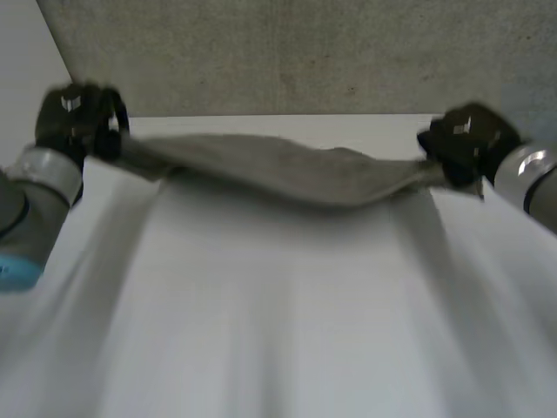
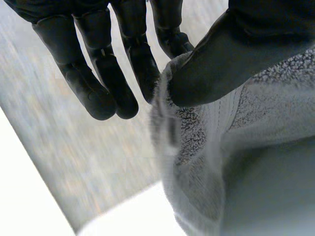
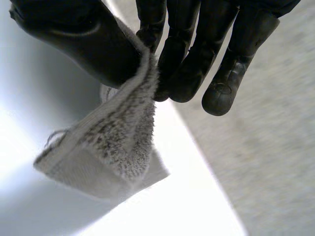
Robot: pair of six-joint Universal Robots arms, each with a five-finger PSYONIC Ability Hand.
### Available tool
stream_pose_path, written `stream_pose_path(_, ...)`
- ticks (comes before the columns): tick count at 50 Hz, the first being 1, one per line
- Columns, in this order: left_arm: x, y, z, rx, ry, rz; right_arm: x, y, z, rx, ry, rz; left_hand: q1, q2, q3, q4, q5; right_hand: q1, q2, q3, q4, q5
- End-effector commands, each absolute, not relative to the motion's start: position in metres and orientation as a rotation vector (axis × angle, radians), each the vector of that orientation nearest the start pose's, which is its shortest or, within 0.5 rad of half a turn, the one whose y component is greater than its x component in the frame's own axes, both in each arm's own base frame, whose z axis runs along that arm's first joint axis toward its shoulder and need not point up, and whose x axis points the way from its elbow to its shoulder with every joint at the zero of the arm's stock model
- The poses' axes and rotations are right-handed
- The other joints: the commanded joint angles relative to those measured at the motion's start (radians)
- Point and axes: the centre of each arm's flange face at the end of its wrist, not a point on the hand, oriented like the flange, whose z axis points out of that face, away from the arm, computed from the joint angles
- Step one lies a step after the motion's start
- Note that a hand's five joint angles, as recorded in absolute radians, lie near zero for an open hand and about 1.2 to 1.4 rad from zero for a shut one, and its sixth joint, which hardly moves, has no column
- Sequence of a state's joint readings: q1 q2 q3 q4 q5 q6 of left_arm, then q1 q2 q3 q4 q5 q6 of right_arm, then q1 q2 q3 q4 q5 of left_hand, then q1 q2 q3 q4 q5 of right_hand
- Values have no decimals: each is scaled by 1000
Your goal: Fold the towel.
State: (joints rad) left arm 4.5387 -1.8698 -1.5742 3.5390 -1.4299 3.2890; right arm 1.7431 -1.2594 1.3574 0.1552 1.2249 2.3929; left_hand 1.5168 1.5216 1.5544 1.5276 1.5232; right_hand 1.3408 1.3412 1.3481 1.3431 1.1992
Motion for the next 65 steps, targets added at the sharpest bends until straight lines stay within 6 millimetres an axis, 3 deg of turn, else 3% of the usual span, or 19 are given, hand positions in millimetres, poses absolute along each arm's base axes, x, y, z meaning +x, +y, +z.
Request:
stream_pose_path(1,-183,-305,218,612,2229,-2237,206,-275,243,-1511,2142,-1889,-121,-125,-158,-131,-301,56,55,48,53,23)
stream_pose_path(5,-176,-290,229,634,2192,-2223,195,-266,258,-1492,2164,-1925,-121,-125,-158,-131,-301,56,55,48,53,23)
stream_pose_path(10,-168,-264,260,633,2113,-2287,181,-244,293,-1459,2190,-1941,-121,-125,-158,-131,-301,56,55,48,53,23)
stream_pose_path(17,-165,-261,267,645,2084,-2319,181,-243,303,-1467,2146,-1913,-121,-125,-158,-131,-301,56,55,48,53,23)
stream_pose_path(19,-165,-262,265,650,2087,-2320,181,-247,299,-1467,2142,-1897,-121,-125,-158,-131,-301,56,55,48,53,23)
stream_pose_path(22,-168,-271,246,672,2167,-2257,182,-260,280,-1468,2172,-1804,-121,-125,-158,-131,-301,56,55,48,53,23)
stream_pose_path(24,-174,-286,226,706,2240,-2196,185,-272,264,-1508,2189,-1739,-121,-125,-158,-131,-301,56,55,48,53,23)
stream_pose_path(28,-184,-302,214,730,2280,-2165,189,-288,249,-1563,2190,-1688,-121,-125,-158,-131,-301,56,55,48,53,23)
stream_pose_path(30,-193,-320,202,742,2306,-2140,194,-305,236,-1596,2184,-1653,-121,-125,-158,-131,-301,56,55,48,53,23)
stream_pose_path(35,-207,-348,193,717,2285,-2135,200,-331,214,-1614,2197,-1624,-121,-125,-158,-131,-301,56,55,48,53,23)
stream_pose_path(40,-219,-384,189,649,2216,-2159,218,-362,188,-1673,2153,-1727,-121,-125,-158,-131,-301,56,55,48,53,23)
stream_pose_path(45,-227,-403,184,628,2177,-2188,227,-383,177,-1697,2095,-1904,-121,-125,-158,-131,-301,56,55,48,53,23)
stream_pose_path(54,-244,-416,163,707,2115,-2142,246,-407,163,-1693,1902,-2204,-121,-125,-158,-131,-301,56,55,48,53,23)
stream_pose_path(60,-249,-413,155,744,2111,-2116,252,-407,153,-1700,1883,-2210,-121,-125,-158,-131,-301,51,50,43,48,18)
stream_pose_path(61,-249,-412,154,744,2117,-2112,252,-407,150,-1701,1886,-2203,-121,-125,-158,-131,-301,-217,-217,-224,-219,-250)
stream_pose_path(62,-249,-411,153,748,2118,-2107,252,-407,148,-1701,1897,-2196,-312,-317,-350,-323,-493,-589,-589,-596,-591,-621)
stream_pose_path(63,-249,-411,153,748,2118,-2107,252,-407,148,-1701,1897,-2196,-314,-319,-351,-325,-495,-592,-593,-600,-595,-625)
stream_pose_path(64,-249,-411,151,748,2124,-2100,251,-407,145,-1696,1916,-2190,-744,-749,-782,-755,-925,-1057,-1058,-1065,-1060,-1090)
stream_pose_path(65,-249,-410,152,747,2124,-2099,249,-408,145,-1688,1940,-2195,-1100,-1105,-1138,-1111,-1281,-1166,-1167,-1174,-1169,-1199)
